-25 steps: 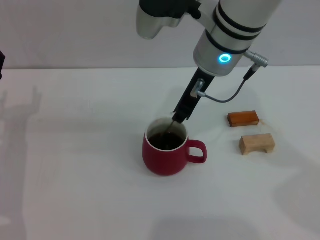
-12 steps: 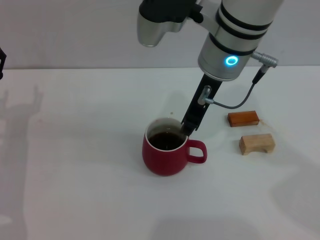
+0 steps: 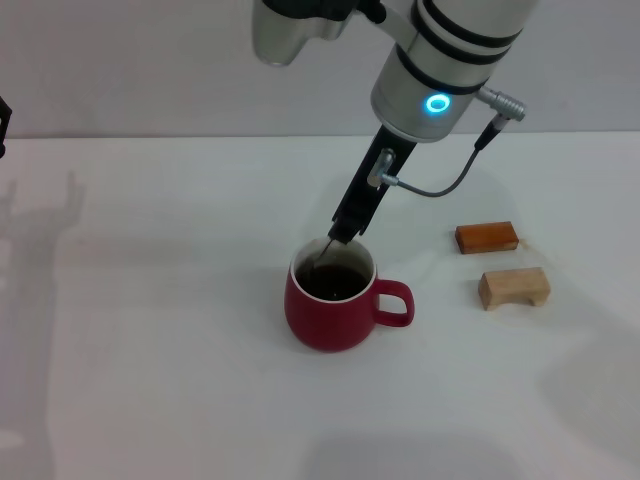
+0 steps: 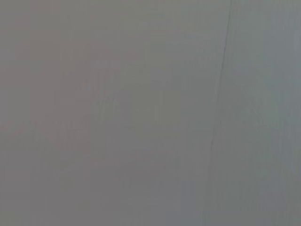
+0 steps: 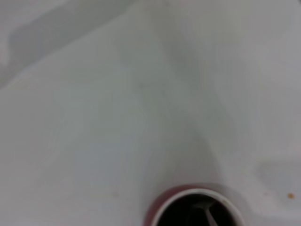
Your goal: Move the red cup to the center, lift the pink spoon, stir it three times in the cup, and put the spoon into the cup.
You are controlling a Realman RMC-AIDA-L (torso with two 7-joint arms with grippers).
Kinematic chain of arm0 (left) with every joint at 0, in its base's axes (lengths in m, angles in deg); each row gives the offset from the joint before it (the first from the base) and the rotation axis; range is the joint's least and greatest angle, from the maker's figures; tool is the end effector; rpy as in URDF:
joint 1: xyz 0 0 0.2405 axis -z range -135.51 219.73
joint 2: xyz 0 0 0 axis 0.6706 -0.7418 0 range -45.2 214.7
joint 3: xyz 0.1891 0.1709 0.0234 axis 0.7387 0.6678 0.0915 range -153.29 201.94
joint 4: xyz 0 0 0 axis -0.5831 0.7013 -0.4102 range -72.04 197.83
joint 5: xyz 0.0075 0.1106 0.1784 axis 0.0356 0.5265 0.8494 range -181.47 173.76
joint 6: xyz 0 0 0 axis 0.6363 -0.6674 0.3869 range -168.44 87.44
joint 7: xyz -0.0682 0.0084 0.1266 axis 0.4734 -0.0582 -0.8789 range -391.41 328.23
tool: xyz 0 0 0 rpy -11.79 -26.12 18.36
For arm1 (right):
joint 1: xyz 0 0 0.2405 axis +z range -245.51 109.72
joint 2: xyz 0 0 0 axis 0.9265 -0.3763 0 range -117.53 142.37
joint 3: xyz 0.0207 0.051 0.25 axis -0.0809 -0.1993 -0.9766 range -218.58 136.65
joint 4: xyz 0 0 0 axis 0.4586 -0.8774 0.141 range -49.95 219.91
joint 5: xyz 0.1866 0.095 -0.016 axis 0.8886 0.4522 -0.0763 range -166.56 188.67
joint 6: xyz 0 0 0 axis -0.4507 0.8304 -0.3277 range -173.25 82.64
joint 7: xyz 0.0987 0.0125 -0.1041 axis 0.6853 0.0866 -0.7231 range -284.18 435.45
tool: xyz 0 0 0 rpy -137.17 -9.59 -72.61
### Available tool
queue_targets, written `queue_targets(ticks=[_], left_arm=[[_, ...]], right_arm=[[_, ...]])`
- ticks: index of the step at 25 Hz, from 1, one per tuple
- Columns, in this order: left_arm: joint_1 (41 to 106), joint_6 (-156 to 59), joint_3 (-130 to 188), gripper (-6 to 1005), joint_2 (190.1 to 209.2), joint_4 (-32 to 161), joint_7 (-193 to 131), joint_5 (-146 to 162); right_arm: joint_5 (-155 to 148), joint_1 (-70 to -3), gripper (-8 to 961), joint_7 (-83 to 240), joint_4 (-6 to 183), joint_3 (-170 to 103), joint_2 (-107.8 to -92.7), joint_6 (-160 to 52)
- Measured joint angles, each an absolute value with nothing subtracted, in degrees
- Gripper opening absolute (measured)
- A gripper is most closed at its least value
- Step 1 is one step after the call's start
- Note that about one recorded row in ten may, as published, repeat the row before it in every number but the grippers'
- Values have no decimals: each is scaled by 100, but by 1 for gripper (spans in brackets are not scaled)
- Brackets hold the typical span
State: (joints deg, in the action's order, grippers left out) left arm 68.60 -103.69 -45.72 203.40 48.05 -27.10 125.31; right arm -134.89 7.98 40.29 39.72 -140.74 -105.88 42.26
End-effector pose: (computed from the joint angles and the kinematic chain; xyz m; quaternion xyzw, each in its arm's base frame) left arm -0.3343 0.3609 0.0379 -0.5511 -0.2823 -0.3368 0.7094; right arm 0.0183 0.4098 -0.0526 -0.9517 0.1574 -0.2424 0.1038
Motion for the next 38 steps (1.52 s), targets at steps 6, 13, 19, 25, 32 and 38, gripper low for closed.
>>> queue_targets(ticks=[6,13,19,25,32,38], left_arm=[[6872,-10369,-4572,818,20340,4805,-2711,12531],[6874,-10369,-4572,817,20340,4805,-2711,12534],[6875,-10369,-4572,817,20340,4805,-2689,12535],[6874,-10369,-4572,816,20340,4804,-2637,12534],[6874,-10369,-4572,817,20340,4805,-2634,12534],[6874,-10369,-4581,818,20340,4805,-2632,12534]], right_arm=[[-13979,817,160,4161,4001,-14070,-10593,4229],[-13858,817,161,4118,3928,-14073,-10600,4666],[-13387,851,162,3998,3928,-14070,-10615,4677],[-13371,868,162,4003,3994,-14071,-10615,4279],[-13868,902,163,4065,4097,-14061,-10606,4123],[-13795,926,164,4026,4063,-14065,-10614,4513]])
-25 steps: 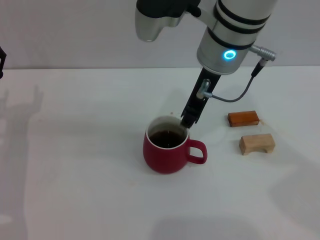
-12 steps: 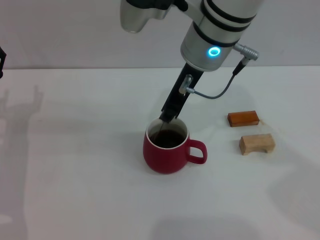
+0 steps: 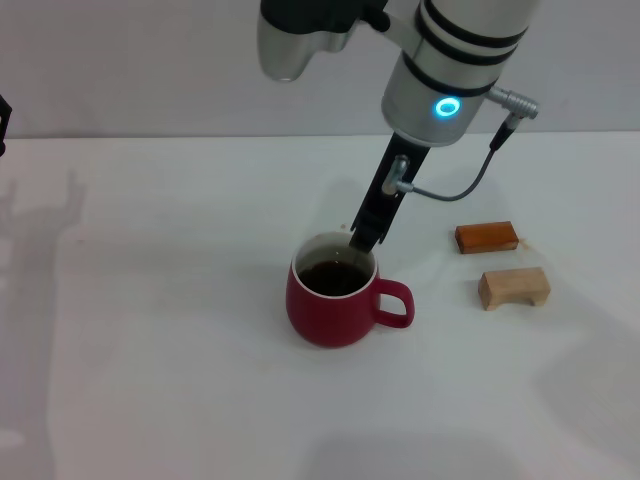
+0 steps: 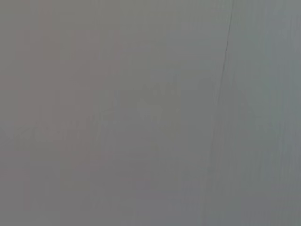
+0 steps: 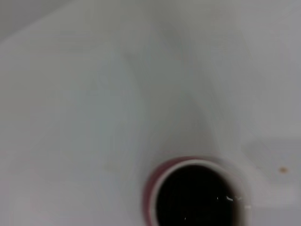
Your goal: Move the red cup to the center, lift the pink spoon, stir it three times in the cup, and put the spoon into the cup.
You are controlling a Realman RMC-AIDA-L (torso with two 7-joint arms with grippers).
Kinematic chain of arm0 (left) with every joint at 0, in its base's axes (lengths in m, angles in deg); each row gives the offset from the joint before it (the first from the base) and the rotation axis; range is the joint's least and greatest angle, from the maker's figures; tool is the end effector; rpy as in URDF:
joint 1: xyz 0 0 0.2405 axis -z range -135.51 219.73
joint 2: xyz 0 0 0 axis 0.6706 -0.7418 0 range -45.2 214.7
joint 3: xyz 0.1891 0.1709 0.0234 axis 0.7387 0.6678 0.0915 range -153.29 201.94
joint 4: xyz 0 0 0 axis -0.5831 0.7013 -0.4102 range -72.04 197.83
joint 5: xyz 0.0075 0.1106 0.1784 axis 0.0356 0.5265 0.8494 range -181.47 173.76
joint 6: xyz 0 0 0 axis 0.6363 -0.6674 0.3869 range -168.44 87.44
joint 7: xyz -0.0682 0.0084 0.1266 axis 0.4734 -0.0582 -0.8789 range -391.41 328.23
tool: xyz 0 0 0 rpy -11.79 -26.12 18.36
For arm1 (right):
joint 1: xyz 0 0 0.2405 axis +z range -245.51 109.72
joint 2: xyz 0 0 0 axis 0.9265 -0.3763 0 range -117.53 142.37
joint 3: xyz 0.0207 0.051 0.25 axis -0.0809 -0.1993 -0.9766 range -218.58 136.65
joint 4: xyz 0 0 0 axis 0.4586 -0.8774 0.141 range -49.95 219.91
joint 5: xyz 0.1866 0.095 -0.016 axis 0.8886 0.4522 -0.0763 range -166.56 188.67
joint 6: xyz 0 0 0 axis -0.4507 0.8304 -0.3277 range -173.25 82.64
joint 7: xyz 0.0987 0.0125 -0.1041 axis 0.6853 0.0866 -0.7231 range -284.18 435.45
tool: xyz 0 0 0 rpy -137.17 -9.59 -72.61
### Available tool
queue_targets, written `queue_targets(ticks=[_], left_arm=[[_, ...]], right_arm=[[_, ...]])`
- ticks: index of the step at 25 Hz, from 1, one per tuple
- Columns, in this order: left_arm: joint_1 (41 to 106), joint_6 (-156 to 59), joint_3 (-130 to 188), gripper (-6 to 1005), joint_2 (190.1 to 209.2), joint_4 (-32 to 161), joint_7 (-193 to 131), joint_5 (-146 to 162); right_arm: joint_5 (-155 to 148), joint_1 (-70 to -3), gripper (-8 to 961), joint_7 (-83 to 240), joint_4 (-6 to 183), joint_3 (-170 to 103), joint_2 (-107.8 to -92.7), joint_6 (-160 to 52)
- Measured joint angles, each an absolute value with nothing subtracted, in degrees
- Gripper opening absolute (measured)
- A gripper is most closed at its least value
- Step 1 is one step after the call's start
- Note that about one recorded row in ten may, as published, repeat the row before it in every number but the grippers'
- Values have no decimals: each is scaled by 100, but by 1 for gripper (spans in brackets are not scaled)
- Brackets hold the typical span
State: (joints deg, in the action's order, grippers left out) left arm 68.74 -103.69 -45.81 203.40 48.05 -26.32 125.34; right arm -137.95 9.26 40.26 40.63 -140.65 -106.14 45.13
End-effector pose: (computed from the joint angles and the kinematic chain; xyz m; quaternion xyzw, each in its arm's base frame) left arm -0.3335 0.3618 0.0381 -0.5490 -0.2855 -0.3425 0.7069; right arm 0.0216 0.4070 -0.0502 -0.9419 0.1526 -0.2811 0.1024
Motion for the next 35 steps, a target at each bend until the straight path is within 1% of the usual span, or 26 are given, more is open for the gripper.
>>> queue_targets(ticks=[5,11,18,33,35], left_arm=[[6874,-10369,-4581,817,20340,4805,-2631,12534],[6878,-10369,-4581,815,20339,4805,-2631,12535],[6882,-10369,-4602,814,20330,4805,-2631,12535],[6869,-10377,-4621,813,20322,4805,-2632,12535],[6861,-10385,-4619,813,20322,4805,-2632,12534]], right_arm=[[-13361,968,165,3987,4054,-14010,-10625,4547],[-13407,1031,166,4072,4275,-13765,-10636,4066],[-13301,1029,167,4110,4296,-13448,-10668,4072],[-13201,1102,169,4384,4143,-13257,-10678,4037],[-13200,1076,200,4419,4089,-13257,-10676,4008]])
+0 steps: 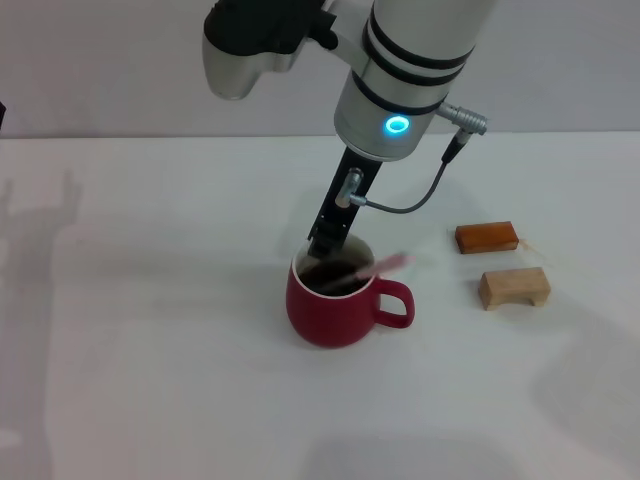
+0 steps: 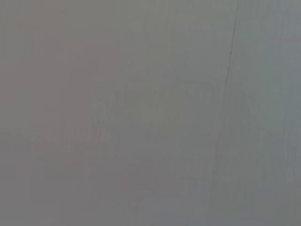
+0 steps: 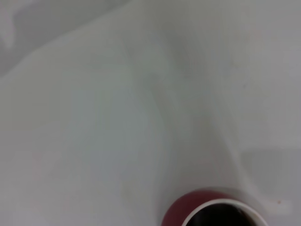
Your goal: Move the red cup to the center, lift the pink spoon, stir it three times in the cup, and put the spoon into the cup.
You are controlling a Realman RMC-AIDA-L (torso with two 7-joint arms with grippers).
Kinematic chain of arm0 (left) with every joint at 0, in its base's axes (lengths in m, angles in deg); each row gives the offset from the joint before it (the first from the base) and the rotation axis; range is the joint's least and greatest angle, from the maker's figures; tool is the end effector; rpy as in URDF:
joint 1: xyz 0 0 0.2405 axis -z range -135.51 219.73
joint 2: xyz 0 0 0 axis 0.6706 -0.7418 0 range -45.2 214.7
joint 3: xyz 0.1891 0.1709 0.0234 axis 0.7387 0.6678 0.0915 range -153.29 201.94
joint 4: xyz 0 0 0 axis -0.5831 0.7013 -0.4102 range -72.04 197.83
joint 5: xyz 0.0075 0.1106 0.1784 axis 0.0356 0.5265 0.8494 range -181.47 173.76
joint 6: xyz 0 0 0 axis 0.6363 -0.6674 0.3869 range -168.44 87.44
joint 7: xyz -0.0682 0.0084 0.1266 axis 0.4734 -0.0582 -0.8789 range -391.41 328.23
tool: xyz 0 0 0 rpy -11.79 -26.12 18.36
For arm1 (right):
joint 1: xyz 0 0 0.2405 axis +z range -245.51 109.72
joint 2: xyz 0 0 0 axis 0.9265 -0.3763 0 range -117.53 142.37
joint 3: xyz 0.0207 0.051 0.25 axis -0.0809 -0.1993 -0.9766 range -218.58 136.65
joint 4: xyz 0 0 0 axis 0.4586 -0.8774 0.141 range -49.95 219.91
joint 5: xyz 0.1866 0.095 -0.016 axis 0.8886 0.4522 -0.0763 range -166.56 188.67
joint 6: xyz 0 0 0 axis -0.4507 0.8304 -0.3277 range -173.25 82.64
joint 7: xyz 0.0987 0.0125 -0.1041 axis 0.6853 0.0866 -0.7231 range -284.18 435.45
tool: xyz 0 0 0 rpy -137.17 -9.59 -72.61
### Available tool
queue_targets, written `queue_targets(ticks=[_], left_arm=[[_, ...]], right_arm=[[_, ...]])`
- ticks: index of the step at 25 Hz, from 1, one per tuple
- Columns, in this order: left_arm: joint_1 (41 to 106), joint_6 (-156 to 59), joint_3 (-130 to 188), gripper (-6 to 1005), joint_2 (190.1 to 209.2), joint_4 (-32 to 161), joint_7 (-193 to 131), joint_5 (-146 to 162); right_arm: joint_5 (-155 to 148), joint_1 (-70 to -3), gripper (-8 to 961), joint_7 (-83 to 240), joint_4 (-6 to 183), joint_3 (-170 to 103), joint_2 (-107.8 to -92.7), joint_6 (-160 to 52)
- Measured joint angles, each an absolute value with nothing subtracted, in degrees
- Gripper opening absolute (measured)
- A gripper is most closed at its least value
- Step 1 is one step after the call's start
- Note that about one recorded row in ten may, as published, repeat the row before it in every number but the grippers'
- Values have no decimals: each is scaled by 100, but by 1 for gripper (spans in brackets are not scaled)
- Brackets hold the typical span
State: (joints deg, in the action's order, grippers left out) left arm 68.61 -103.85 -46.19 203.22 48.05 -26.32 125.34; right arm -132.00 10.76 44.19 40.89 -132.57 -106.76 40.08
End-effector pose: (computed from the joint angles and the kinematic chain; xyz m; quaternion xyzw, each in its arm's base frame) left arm -0.3353 0.3612 0.0409 -0.5456 -0.2847 -0.3423 0.7100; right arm 0.0042 0.3981 -0.0743 -0.9486 0.1310 -0.2677 0.1068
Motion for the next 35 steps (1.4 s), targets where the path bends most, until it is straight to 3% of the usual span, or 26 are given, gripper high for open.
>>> queue_targets(ticks=[4,8,10,11,12,15,16,18,21,24,26,35], left_arm=[[6839,-10390,-4617,813,20322,4805,-2632,12534],[6830,-10394,-4616,814,20323,4805,-2632,12534],[6830,-10396,-4617,814,20323,4805,-2632,12534],[6830,-10399,-4618,814,20323,4804,-2630,12535],[6830,-10403,-4619,814,20323,4804,-2603,12535],[6826,-10404,-4619,814,20322,4805,-2578,12530],[6820,-10404,-4620,814,20319,4804,-2578,12534],[6811,-10405,-4619,814,20315,4807,-2577,12544],[6805,-10405,-4613,814,20312,4810,-2576,12558],[6777,-10482,-4619,814,20306,4809,-2578,12567],[6769,-10524,-4608,814,20305,4829,-2587,12566],[6715,-10545,-4578,813,20305,4841,-2584,12563]], right_arm=[[-13219,898,246,4520,3752,-13238,-10658,3596],[-13334,239,246,4576,2935,-13096,-10643,2581],[-13370,-324,246,4578,2421,-12946,-10648,1828],[-13377,-974,246,4583,1968,-12701,-10650,955],[-13377,-974,246,4583,1968,-12701,-10650,955],[-13415,-2057,246,4580,1457,-12284,-10656,-564],[-13440,-2744,246,4563,1272,-11990,-10667,-1740],[-13445,-3046,246,4554,1233,-11824,-10670,-2326],[-13447,-4058,246,4562,1353,-11257,-10675,-4787],[-13436,-4501,246,4596,1509,-11004,-10677,-5981],[-13368,-5085,246,4754,1927,-10584,-10677,-7991],[-12811,-6028,246,6051,3592,-10211,-10677,-11851]])
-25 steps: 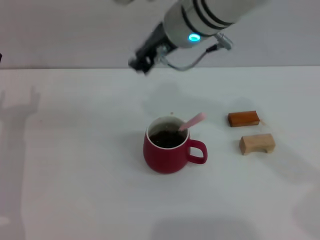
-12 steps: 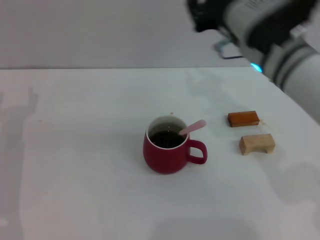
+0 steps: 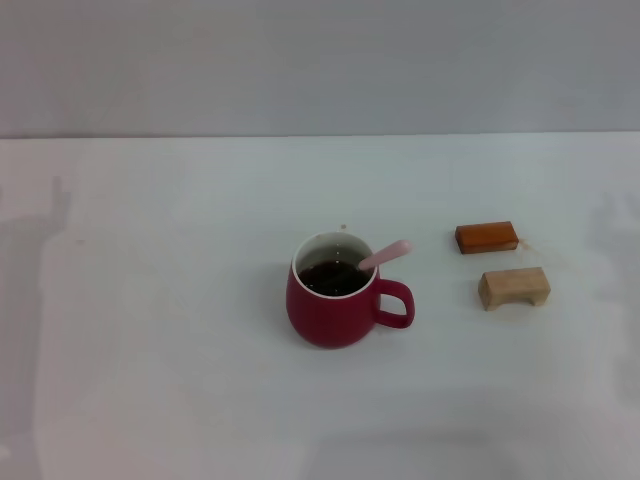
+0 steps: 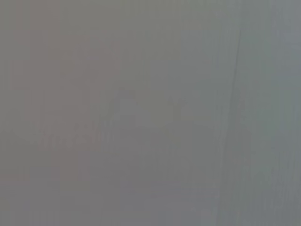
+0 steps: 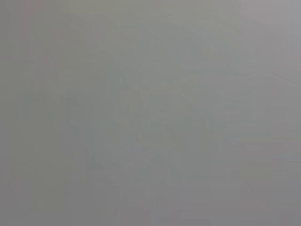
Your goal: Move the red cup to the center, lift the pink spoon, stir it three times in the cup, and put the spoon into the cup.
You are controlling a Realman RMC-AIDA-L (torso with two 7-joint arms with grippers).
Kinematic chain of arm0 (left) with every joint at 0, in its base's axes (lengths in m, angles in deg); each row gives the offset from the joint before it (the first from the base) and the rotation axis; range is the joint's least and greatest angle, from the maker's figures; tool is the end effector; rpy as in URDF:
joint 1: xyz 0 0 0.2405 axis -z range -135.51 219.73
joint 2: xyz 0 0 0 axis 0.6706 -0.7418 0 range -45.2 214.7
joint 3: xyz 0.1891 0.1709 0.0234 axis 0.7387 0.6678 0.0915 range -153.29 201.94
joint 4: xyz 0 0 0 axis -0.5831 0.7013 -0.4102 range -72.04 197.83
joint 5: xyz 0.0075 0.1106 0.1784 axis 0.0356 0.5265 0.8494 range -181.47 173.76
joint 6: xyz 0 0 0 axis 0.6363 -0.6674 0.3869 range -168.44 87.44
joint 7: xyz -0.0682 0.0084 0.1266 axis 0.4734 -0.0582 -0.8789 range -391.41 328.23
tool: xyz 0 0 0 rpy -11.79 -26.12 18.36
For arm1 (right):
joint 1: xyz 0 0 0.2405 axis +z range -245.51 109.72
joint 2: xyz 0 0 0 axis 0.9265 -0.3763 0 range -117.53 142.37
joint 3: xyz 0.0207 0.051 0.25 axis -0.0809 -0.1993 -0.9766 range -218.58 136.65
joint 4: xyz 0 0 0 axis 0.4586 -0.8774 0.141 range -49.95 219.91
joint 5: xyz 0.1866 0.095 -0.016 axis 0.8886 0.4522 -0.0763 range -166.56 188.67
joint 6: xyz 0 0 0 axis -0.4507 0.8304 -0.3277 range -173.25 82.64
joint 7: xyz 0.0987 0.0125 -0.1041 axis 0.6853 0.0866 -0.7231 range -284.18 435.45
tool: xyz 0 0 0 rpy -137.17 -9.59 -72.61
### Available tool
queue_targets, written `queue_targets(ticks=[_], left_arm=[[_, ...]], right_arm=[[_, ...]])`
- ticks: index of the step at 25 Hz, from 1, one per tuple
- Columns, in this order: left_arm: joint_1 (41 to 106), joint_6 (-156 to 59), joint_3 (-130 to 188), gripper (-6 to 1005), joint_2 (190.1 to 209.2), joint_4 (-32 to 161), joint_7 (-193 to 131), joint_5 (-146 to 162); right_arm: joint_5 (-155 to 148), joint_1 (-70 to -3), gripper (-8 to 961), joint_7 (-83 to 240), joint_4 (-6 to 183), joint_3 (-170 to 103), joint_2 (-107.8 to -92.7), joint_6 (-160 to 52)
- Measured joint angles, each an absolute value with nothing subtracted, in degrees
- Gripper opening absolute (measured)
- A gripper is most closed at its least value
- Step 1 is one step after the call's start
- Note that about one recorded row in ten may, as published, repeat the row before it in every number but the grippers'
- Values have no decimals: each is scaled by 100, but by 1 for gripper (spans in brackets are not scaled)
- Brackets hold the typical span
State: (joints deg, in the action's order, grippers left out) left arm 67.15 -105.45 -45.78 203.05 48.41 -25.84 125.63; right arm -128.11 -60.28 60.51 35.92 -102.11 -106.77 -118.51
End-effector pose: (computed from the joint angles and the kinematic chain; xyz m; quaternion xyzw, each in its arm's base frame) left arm -0.3426 0.3515 0.0436 -0.5423 -0.2808 -0.3401 0.7151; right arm 0.2381 0.3041 0.0338 -0.5561 0.1011 0.4226 0.7085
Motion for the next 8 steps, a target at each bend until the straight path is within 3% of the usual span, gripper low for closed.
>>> queue_targets(ticks=[8], left_arm=[[6663,-10612,-4599,813,20312,4825,-2574,12549]], right_arm=[[-11338,-6138,246,7191,5420,-10235,-10636,-13145]])
